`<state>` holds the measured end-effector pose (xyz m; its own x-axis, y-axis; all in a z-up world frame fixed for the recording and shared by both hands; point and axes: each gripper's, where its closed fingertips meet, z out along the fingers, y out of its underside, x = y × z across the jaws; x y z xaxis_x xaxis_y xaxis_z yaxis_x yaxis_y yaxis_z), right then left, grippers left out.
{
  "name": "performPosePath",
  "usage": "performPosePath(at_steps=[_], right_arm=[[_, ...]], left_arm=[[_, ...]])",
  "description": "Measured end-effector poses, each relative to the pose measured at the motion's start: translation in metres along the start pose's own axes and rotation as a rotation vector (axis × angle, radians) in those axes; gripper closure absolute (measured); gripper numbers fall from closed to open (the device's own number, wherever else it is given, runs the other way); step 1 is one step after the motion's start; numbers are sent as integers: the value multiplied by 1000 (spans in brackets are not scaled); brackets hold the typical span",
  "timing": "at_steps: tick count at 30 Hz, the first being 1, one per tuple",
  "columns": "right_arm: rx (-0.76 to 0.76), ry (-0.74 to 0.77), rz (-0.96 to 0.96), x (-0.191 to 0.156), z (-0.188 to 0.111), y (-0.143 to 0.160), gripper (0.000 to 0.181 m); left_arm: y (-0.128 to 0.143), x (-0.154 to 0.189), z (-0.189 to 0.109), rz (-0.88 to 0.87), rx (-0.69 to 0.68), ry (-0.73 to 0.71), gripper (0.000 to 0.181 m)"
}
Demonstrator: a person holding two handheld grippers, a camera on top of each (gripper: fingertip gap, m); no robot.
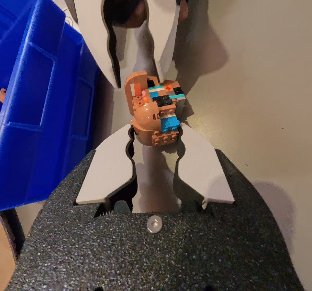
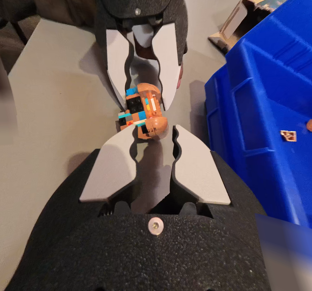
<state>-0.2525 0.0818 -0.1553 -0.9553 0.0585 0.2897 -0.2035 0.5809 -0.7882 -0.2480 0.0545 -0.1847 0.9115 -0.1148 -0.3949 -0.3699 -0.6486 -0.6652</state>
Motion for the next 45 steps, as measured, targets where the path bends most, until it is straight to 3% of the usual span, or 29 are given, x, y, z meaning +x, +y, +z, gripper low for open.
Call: performPosePath(at_steps=[5, 8, 9, 13, 18, 23, 26, 33, 45], right_arm=[[34, 0, -4, -3, 3, -4, 155], [31, 41, -11, 5, 1, -3, 157], [35, 59, -24, 6, 1, -4, 158], [73, 131, -90, 11, -2, -12, 159], [77, 194, -200, 8, 2, -18, 159], [82, 241, -280, 3, 7, -24, 159], [77, 235, -299, 0, 10, -24, 159], [72, 136, -311, -11, 7, -21, 143], [52, 48, -248, -21, 10, -19, 146]], left_arm=[[-4, 1, -2, 10, 28, 2, 132], [0, -3, -2, -164, 31, 33, 130], [0, -5, -4, -252, 43, 56, 121], [-13, -16, -17, -531, 188, 138, 104], [-18, -11, -13, -654, 205, 214, 97], [-16, 1, 0, -518, 117, 184, 101], [-17, 7, 3, -416, 97, 178, 124], [-18, 11, 4, -136, 53, 86, 125], [-19, 12, 5, 38, 18, 7, 126]])
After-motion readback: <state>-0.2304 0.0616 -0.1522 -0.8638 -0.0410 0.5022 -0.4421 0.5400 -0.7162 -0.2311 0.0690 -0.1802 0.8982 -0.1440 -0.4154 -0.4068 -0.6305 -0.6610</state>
